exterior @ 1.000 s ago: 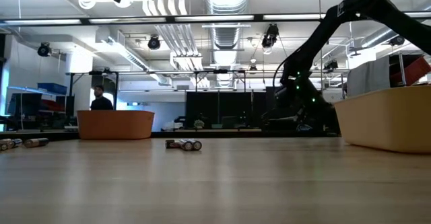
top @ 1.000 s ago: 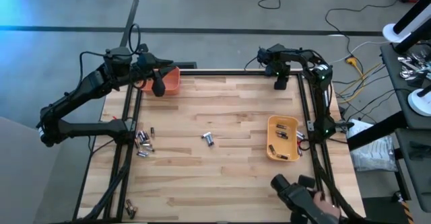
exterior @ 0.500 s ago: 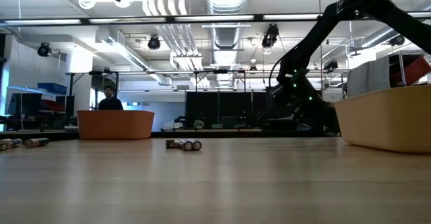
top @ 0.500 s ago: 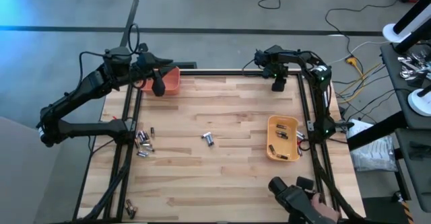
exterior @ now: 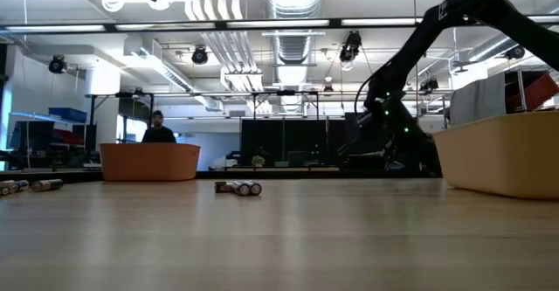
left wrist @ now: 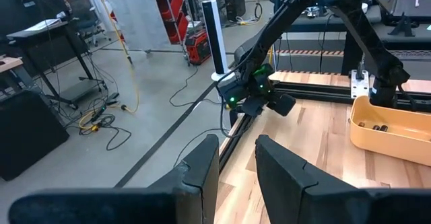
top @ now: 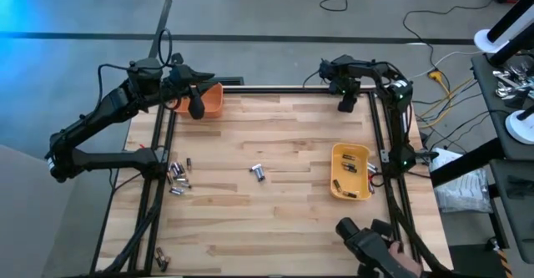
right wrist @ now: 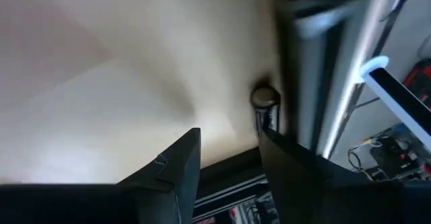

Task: Sort batteries
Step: Put the black battery into the yellow bin

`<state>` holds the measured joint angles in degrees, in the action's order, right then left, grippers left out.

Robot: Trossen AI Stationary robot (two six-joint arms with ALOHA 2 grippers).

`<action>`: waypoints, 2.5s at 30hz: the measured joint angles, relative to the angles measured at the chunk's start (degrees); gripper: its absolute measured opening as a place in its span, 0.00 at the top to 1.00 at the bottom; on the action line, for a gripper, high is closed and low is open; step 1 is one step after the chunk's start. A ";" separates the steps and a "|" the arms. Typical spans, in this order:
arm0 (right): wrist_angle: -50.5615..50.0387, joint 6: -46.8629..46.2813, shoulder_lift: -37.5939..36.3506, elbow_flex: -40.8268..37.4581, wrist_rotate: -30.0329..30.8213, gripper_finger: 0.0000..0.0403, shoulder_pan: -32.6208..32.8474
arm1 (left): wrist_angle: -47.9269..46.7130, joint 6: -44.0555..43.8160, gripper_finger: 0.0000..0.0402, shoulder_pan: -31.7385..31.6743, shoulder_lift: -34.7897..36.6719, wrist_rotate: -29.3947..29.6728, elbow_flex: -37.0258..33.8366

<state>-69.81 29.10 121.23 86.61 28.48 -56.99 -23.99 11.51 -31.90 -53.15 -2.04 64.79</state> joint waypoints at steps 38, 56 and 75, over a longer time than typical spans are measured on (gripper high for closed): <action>-1.65 -0.87 1.53 -2.49 -5.19 0.83 -1.16 | -0.02 0.00 0.80 0.02 -0.02 -0.01 0.00; -6.28 -8.43 -8.98 -2.58 -9.65 0.88 0.90 | -0.04 0.00 0.80 0.02 -0.02 -0.02 0.00; -13.36 -25.07 -43.55 -17.16 -21.46 0.89 34.83 | -0.03 -0.02 0.80 0.02 -0.02 -0.02 0.00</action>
<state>-83.17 4.03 77.68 69.45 7.03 -22.16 -24.02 11.49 -31.88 -53.17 -2.07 64.79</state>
